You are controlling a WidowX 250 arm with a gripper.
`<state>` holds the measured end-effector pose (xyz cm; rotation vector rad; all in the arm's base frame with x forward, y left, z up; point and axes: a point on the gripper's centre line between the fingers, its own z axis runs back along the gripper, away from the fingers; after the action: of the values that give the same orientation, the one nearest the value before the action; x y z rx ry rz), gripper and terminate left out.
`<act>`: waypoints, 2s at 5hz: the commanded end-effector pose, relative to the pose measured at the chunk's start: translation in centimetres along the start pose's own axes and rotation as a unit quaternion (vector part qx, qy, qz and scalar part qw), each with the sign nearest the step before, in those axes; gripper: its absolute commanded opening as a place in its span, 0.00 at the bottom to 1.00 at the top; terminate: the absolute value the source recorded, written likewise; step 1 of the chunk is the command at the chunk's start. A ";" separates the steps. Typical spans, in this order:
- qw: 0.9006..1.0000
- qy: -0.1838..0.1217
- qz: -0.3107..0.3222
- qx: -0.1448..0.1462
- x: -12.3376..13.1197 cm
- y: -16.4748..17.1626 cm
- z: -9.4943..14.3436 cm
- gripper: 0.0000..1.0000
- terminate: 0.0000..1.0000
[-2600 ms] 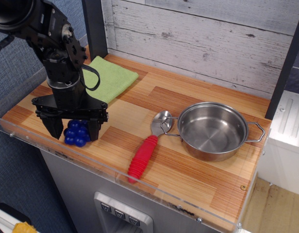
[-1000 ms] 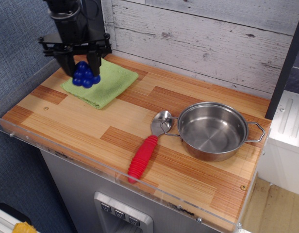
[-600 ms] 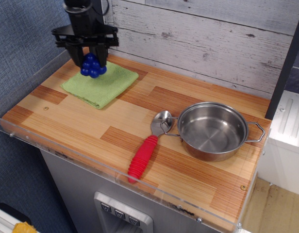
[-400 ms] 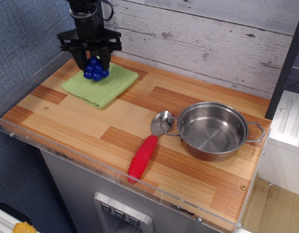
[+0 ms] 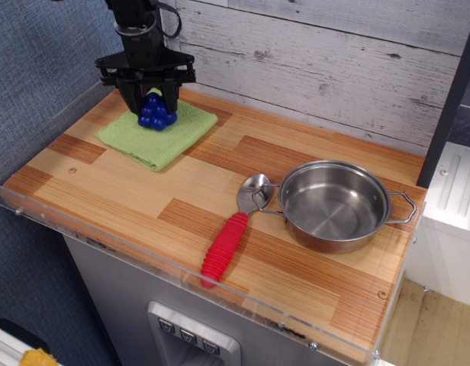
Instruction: Place the grapes on top of the towel.
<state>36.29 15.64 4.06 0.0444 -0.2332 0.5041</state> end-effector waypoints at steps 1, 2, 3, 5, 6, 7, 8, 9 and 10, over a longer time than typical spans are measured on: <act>0.999 -0.035 0.014 0.002 0.7 0.6 2.6 1.00 0.00; 0.999 -0.043 0.016 0.003 0.9 0.7 3.8 1.00 0.00; 0.999 -0.049 0.012 0.007 0.9 0.6 5.1 1.00 0.00; 0.998 -0.057 0.022 0.010 0.3 1.7 7.6 1.00 0.00; 0.997 -0.049 0.041 0.030 -1.5 4.2 9.1 1.00 0.00; 0.994 -0.053 0.083 0.051 -3.6 7.1 10.5 1.00 0.00; 0.989 -0.031 0.124 0.078 -6.2 10.0 10.9 1.00 0.00; 0.983 -0.029 0.158 0.087 -8.5 12.1 11.4 1.00 0.00; 0.984 0.001 0.158 0.083 -9.8 13.0 11.7 1.00 0.00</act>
<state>19.32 21.29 11.36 0.1474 -0.1491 0.8270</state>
